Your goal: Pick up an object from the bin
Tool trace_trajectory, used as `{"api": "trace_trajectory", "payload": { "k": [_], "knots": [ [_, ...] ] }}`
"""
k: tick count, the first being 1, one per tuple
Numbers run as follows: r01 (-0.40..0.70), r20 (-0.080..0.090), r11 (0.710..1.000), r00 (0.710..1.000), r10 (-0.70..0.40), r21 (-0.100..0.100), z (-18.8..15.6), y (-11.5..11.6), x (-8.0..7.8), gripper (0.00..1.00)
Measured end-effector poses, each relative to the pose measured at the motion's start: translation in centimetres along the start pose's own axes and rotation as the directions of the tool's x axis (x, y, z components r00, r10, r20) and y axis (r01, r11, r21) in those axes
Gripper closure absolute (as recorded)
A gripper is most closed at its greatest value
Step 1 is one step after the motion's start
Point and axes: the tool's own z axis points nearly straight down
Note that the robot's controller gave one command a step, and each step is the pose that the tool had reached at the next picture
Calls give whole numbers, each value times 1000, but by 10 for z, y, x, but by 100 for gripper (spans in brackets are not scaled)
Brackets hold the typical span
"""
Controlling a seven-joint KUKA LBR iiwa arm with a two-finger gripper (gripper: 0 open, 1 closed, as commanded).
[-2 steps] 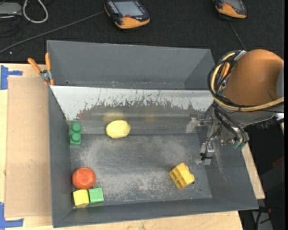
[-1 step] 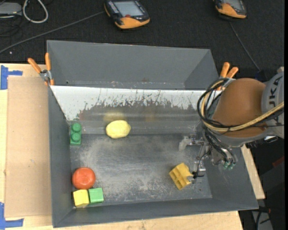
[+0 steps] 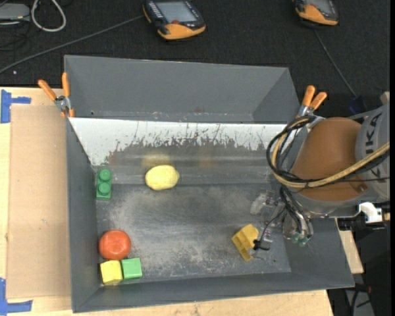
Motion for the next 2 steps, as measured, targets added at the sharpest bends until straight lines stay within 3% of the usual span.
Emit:
{"api": "trace_trajectory", "payload": {
  "k": [1,2],
  "knots": [
    [190,-8,982,982,-190,-1,38,5,8,0],
    [-119,-1,993,993,119,-1,79,-14,11,0]
  ]
}}
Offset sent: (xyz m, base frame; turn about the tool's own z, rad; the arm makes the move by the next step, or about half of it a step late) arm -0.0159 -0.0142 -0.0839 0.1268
